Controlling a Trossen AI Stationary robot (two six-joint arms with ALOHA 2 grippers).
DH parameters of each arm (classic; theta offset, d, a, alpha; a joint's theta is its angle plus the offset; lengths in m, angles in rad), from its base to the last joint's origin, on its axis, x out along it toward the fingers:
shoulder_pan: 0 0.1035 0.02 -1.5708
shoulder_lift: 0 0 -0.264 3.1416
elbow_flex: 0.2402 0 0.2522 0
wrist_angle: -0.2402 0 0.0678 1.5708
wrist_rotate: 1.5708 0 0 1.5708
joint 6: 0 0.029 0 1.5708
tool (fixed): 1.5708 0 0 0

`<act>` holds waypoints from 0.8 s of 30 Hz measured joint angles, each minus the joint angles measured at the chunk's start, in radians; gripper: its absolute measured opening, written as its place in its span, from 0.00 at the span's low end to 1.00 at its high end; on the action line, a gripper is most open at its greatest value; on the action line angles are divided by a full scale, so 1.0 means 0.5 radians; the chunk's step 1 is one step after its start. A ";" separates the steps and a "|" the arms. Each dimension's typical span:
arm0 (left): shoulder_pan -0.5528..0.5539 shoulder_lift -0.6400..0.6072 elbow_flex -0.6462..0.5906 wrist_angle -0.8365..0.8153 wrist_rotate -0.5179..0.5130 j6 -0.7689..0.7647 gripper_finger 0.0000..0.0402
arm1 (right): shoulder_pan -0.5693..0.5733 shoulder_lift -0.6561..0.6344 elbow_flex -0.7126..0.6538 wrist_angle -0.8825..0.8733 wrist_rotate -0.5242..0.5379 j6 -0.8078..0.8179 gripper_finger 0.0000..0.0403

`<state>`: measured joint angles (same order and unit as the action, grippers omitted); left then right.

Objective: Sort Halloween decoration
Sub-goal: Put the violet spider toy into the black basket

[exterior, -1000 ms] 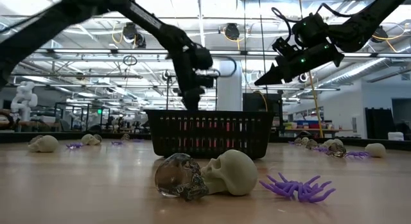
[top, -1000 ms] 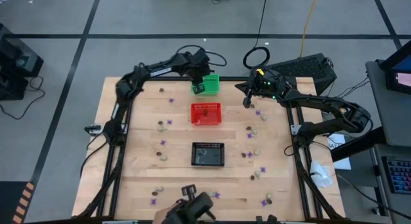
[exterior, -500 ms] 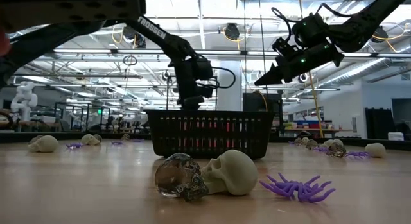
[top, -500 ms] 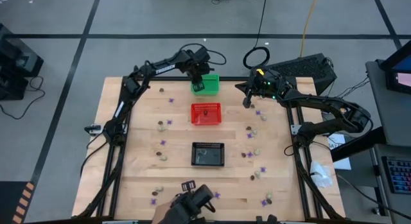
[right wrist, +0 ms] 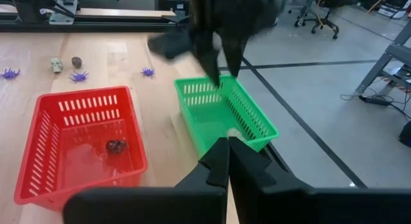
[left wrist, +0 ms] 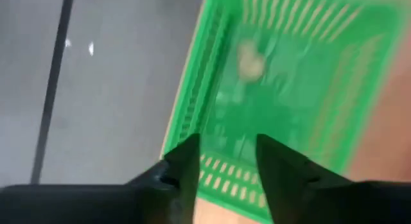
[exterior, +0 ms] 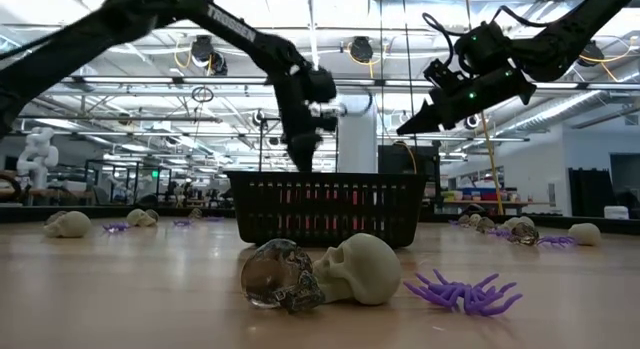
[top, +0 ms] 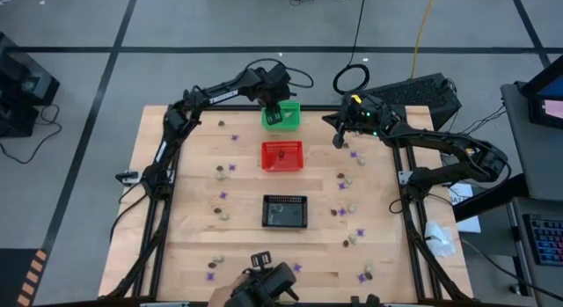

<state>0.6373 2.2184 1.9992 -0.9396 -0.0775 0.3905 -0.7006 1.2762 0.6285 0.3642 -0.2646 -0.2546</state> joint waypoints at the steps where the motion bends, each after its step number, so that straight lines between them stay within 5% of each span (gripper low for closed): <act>1: 0.000 -0.035 -0.007 0.011 0.044 -0.032 0.28 | 0.000 0.000 0.000 -0.013 0.000 -0.001 0.00; 6: -0.006 -0.219 -0.174 0.109 0.102 -0.138 0.03 | 0.000 0.000 0.000 -0.042 0.001 -0.031 0.00; 24: -0.343 -1.573 -2.508 2.344 0.094 -0.419 0.01 | 0.069 0.000 0.000 -0.171 0.002 0.126 0.00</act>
<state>0.4657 1.4318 0.7454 0.2323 -0.0307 0.1810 -0.6660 1.2762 0.6285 0.2786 -0.2634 -0.1917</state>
